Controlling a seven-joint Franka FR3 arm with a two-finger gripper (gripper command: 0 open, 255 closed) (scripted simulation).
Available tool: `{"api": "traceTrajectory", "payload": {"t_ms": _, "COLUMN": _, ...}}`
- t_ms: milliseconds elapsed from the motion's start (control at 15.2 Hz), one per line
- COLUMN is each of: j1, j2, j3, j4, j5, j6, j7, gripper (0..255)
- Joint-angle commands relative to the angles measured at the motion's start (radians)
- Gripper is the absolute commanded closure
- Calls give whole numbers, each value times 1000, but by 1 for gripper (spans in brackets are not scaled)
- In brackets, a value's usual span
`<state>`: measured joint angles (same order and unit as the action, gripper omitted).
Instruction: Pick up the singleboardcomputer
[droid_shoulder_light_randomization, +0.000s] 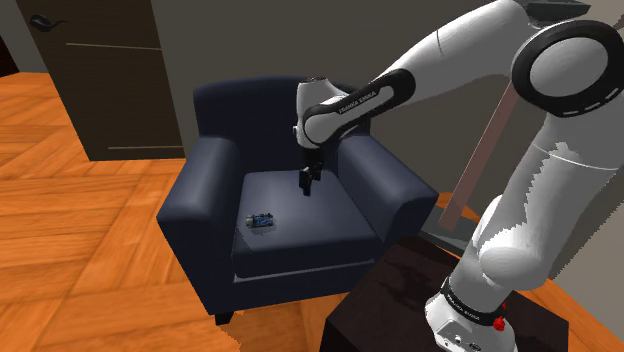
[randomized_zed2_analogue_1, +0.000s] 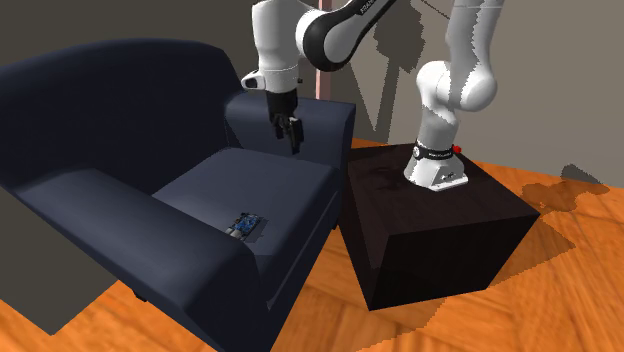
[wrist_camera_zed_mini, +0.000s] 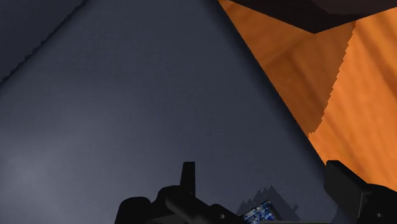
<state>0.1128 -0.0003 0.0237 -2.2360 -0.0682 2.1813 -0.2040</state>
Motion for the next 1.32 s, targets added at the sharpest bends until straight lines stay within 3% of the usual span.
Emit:
{"api": "traceTrajectory", "payload": {"t_ms": 0, "j1": 7, "j2": 69, "j3": 7, "j4": 37, "j5": 1, "j6": 38, "j7": -27, "gripper": 0}}
{"api": "traceTrajectory", "payload": {"t_ms": 462, "j1": 26, "j2": 322, "j3": 36, "j4": 230, "j5": -3, "j6": 117, "j7": -114, "gripper": 0}}
{"api": "traceTrajectory", "payload": {"t_ms": 990, "j1": 59, "j2": 610, "j3": 74, "j4": 512, "j5": -27, "j6": 141, "j7": -202, "gripper": 0}}
{"api": "traceTrajectory", "payload": {"t_ms": 1254, "j1": 61, "j2": 639, "j3": 72, "j4": 514, "j5": -31, "j6": 168, "j7": -200, "gripper": 0}}
